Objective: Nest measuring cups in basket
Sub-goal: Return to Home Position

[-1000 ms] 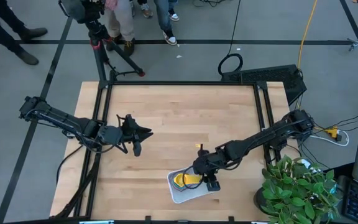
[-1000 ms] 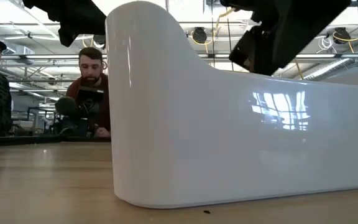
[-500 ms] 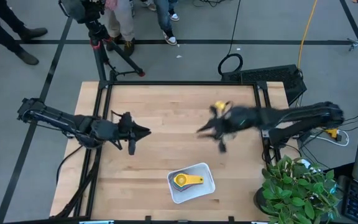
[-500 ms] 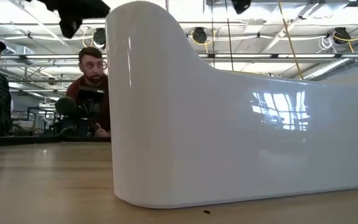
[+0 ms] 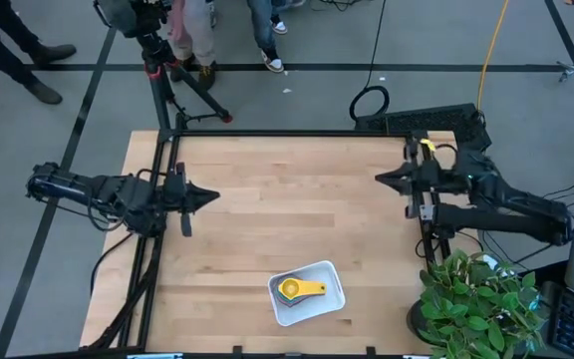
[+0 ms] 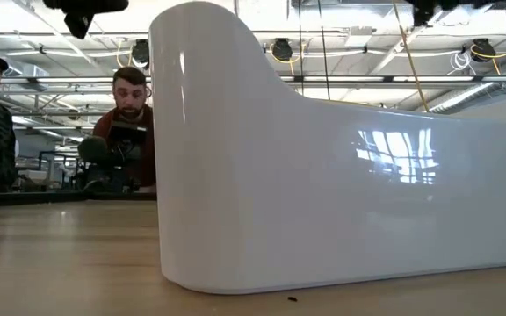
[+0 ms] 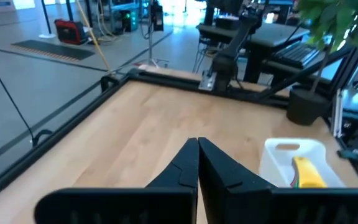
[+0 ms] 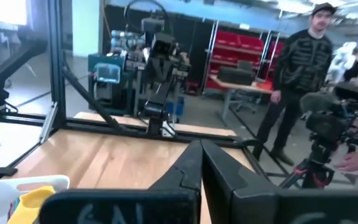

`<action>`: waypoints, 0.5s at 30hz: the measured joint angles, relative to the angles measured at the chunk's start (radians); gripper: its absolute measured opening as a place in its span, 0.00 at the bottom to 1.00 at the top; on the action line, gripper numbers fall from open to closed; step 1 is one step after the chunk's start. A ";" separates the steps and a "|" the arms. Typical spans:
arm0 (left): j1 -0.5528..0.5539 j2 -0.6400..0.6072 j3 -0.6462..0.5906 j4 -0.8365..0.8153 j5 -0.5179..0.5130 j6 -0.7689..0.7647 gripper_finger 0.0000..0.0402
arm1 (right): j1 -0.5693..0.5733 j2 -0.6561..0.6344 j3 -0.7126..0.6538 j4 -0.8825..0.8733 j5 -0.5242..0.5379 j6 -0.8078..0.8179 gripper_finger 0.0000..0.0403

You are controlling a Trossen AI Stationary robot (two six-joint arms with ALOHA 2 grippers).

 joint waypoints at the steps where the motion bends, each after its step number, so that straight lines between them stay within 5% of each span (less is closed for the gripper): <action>1: 0.002 -0.009 -0.013 -0.002 0.001 0.003 0.01 | -0.008 -0.034 -0.021 -0.004 0.000 0.009 0.00; 15: 0.010 -0.278 -0.455 0.316 0.028 -0.055 0.00 | -0.030 -0.282 -0.407 0.218 -0.032 0.135 0.00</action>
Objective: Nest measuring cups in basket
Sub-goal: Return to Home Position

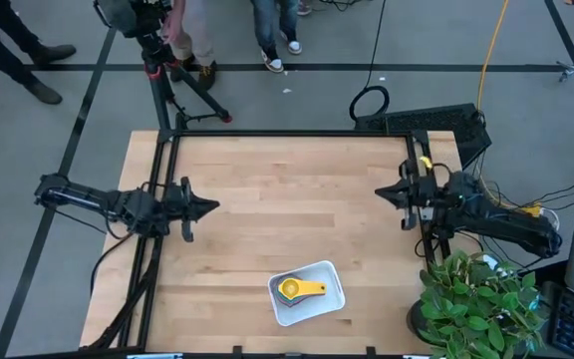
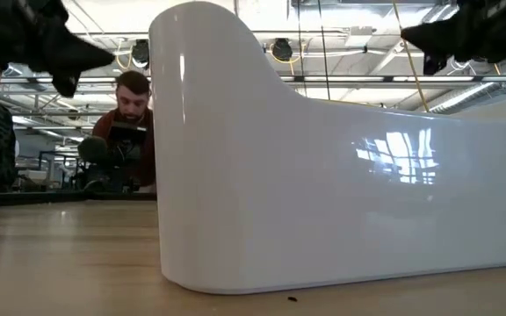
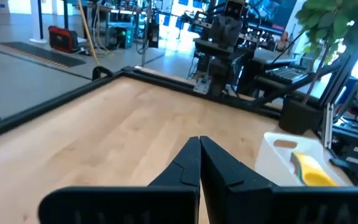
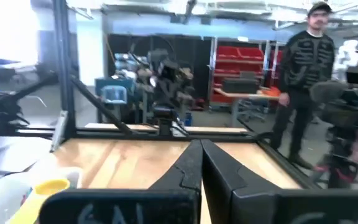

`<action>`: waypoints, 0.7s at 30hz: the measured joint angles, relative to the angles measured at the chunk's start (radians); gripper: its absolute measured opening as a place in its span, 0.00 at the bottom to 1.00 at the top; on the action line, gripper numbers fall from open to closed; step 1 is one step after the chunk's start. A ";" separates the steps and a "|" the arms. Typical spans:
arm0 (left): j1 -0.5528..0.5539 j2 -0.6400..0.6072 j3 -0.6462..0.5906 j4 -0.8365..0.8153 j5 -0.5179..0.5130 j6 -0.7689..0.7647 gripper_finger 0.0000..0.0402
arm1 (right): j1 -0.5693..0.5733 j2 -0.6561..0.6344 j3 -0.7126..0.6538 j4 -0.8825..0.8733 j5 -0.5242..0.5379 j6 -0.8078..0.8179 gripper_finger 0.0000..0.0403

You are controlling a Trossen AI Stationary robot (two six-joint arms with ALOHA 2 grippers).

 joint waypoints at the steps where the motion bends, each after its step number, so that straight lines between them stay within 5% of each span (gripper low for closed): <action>1: 0.000 -0.008 -0.026 0.018 0.000 -0.002 0.00 | 0.000 -0.004 -0.033 0.042 -0.013 0.010 0.00; 8: 0.000 -0.018 -0.182 0.144 0.004 -0.027 0.00 | 0.000 -0.005 -0.219 0.232 -0.019 0.049 0.00; 21: 0.000 -0.012 -0.183 0.132 0.026 0.083 0.04 | 0.000 -0.003 -0.224 0.165 -0.015 0.021 0.00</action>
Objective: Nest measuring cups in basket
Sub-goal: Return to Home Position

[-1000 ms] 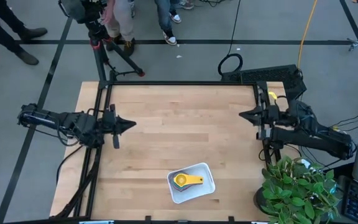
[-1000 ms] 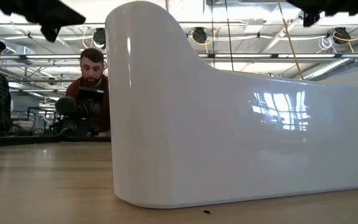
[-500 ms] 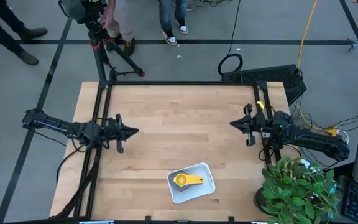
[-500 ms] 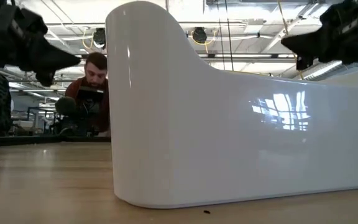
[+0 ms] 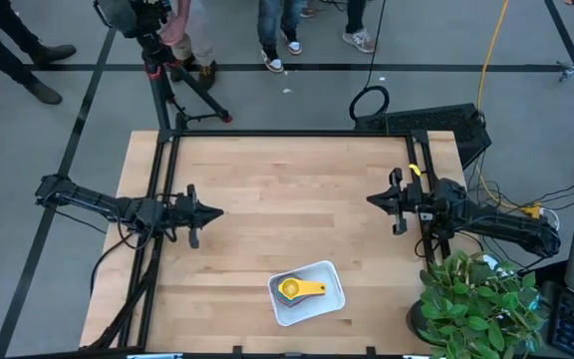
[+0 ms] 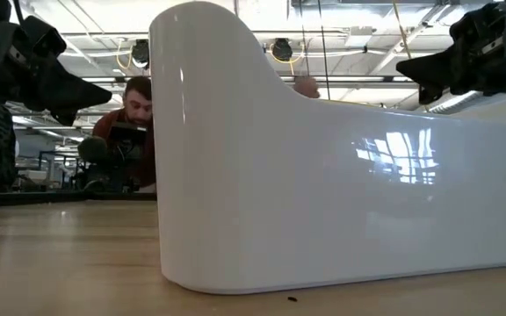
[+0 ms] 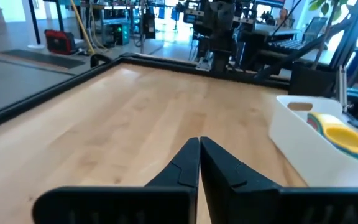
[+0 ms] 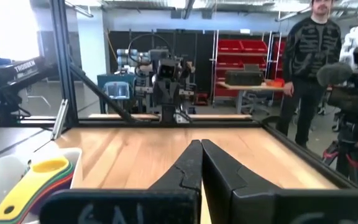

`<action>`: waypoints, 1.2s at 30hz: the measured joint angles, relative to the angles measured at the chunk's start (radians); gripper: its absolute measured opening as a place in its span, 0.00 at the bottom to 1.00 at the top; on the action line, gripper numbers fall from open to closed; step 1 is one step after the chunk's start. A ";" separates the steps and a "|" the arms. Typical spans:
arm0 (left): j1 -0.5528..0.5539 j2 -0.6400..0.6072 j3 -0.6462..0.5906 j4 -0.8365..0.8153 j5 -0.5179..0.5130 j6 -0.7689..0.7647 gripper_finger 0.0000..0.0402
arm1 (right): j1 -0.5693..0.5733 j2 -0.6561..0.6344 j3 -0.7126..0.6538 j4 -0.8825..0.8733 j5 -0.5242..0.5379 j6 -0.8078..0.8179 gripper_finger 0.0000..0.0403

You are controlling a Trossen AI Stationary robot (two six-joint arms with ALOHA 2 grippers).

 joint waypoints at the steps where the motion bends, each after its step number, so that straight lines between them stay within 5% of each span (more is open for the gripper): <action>1: 0.000 0.000 0.000 -0.002 0.000 0.012 0.04 | 0.000 -0.001 0.000 0.001 0.000 -0.001 0.00; 36: 0.000 0.000 0.000 -0.006 -0.004 0.052 0.05 | 0.000 0.000 -0.002 0.001 0.001 -0.003 0.00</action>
